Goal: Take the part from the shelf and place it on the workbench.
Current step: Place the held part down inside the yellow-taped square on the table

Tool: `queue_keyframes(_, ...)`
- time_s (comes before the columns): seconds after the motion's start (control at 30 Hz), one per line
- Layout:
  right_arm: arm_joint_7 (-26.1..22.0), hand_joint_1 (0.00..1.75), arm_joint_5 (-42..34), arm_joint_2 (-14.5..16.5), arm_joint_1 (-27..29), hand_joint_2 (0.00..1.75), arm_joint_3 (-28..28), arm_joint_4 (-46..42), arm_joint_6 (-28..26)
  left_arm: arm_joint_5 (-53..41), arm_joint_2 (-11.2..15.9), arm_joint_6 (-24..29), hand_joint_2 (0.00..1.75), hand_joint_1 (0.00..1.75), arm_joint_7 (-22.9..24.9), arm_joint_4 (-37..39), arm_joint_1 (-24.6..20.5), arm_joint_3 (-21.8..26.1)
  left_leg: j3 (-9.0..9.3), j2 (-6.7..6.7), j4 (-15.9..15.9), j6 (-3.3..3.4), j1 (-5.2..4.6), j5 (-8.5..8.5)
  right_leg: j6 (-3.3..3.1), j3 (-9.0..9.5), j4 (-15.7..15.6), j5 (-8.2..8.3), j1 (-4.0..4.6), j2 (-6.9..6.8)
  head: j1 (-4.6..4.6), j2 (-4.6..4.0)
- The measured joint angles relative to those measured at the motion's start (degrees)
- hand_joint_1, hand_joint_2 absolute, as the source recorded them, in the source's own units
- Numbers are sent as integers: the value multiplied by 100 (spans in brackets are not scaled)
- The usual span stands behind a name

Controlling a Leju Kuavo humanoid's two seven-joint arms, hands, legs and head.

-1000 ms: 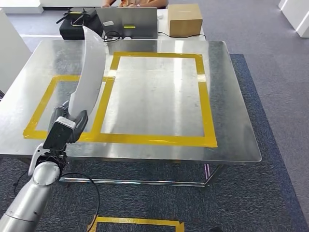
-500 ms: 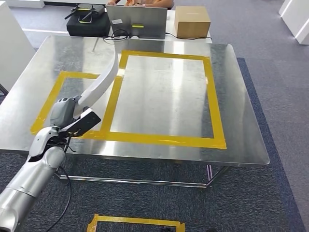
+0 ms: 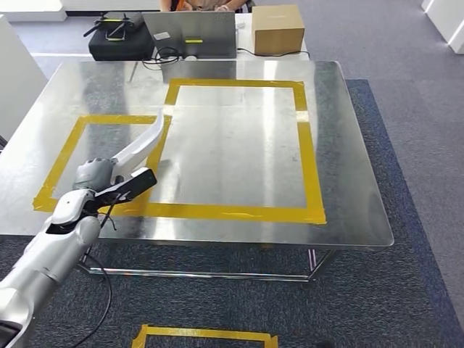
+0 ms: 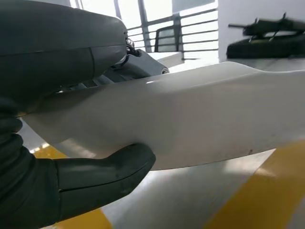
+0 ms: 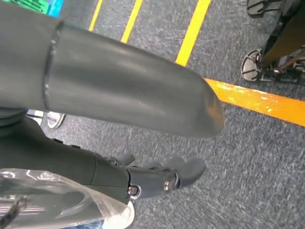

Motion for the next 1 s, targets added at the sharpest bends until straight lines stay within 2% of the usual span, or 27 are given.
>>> queue_keyframes(0.03, 9, 0, -3, 1, 1, 0, 0, 0, -4, -10, -16, -60, 175, 175, 62, 69, 0, -1, 29, 0, -113, 16, -1, 138, 0, 10, 1, -7, 6, 5, -1, 0)
queue_keyframes(0.1, 21, 0, -9, 6, 2, 0, 0, 0, -2, -16, -42, -159, 175, 175, 156, 164, -11, 4, 309, 1, -799, 79, -14, 563, 13, 38, 2, -27, 17, 10, 1, 0)
queue_keyframes(0.13, 25, 0, -13, 14, 1, 0, 0, 0, -1, -19, -48, -204, 175, 175, 189, 200, -25, 10, 460, 2, -1143, 115, -28, 708, 28, 43, 9, -38, 31, 10, 2, 0)
queue_keyframes(0.2, 33, 0, -25, 26, 0, 0, 0, 0, 1, -22, -53, -270, 175, 175, 240, 273, -61, 30, 614, 3, -1508, 163, -56, 774, 71, 24, 17, -45, 41, 8, 6, 0)
queue_keyframes(0.3, 53, 0, -49, 31, 14, 0, -3, -1, -1, -21, -46, -297, 175, 175, 287, 363, -73, 96, 667, 3, -1607, 215, -45, 759, 162, 5, 20, -71, 40, 0, 9, 0)
queue_keyframes(0.37, 61, 0, -56, 33, 18, 0, -4, -2, 2, -21, -43, -296, 175, 175, 302, 397, -67, 159, 708, 10, -1652, 263, -10, 777, 218, -139, 322, -269, 35, -7, 24, 0)
queue_keyframes(0.43, 66, 0, -63, 36, 27, 0, -7, -2, 7, -4, -38, -294, 175, 87, 290, 434, -30, 220, 715, 14, -1656, 288, -7, 772, 258, -489, 1047, -601, 14, -11, 33, 0)
queue_keyframes(0.47, 68, 0, -65, 36, 38, 0, -8, -2, 9, 19, -36, -295, 175, 44, 260, 451, 8, 253, 716, 15, -1655, 293, -8, 768, 277, -663, 1388, -710, 2, -12, 32, 0)
queue_keyframes(0.5, 70, 0, -64, 36, 51, 0, -10, -2, 9, 53, -31, -298, 175, 0, 214, 467, 58, 287, 719, 14, -1654, 294, -6, 765, 295, -764, 1571, -728, -7, -14, 32, 0)
queue_keyframes(0.53, 73, 0, -61, 35, 64, 0, -13, -2, 9, 88, -28, -300, 175, 0, 154, 477, 108, 317, 723, 11, -1651, 290, 0, 761, 310, -756, 1528, -637, -18, -17, 34, 0)
queue_keyframes(0.57, 74, 0, -57, 35, 71, 0, -14, -3, 9, 115, -25, -299, 175, 0, 91, 484, 153, 347, 727, 6, -1644, 278, 8, 753, 320, -631, 1257, -458, -33, -21, 33, 0)
queue_keyframes(0.6, 74, 0, -56, 35, 71, 0, -15, -3, 9, 137, -21, -289, 175, 0, 31, 488, 184, 377, 730, 0, -1629, 259, 15, 740, 327, -438, 857, -266, -49, -27, 34, 0)
queue_keyframes(0.67, 73, 0, -60, 37, 55, 0, -16, -3, 9, 173, -11, -250, 175, 0, -65, 488, 204, 440, 717, -13, -1585, 195, 4, 708, 305, -74, 198, -70, -56, -26, 35, 0)
queue_keyframes(0.73, 75, 0, -62, 39, 47, 0, -17, -3, 9, 207, 0, -212, 87, 0, -118, 487, 207, 479, 708, -21, -1576, 130, -8, 705, 245, 32, 46, -88, -35, -13, 35, 0)
queue_keyframes(0.8, 78, 0, -62, 40, 54, 0, -19, -4, 9, 287, -1, -127, 0, 0, -211, 464, 234, 520, 718, -19, -1584, 73, 9, 701, 166, 31, 37, -69, -33, -9, 36, 0)
queue_keyframes(0.87, 72, 0, -62, 41, 55, 0, -20, -4, 9, 524, -10, 102, 0, 0, -432, 354, 295, 600, 629, -12, -1360, 23, 21, 539, 90, 49, 14, -51, -49, -6, 23, 0)
queue_keyframes(0.9, 68, 0, -62, 42, 56, 0, -21, -4, 7, 683, -22, 250, 0, 0, -569, 270, 337, 653, 503, -8, -1072, 6, 25, 376, 63, 57, 8, -50, -55, -5, 15, 0)
queue_keyframes(0.97, 60, 0, -61, 42, 60, 0, -24, -4, 0, 1049, -80, 550, 0, 0, -832, 80, 457, 774, 151, -7, -303, -13, 24, 41, 35, 67, 9, -60, -49, -4, 8, 0)
queue_keyframes(1.0, 54, 0, -60, 42, 61, 0, -25, -4, -4, 1242, -121, 675, 0, 0, -941, -20, 533, 830, 15, -7, -20, -14, 24, -41, 30, 72, 10, -64, -47, -3, 8, 0)
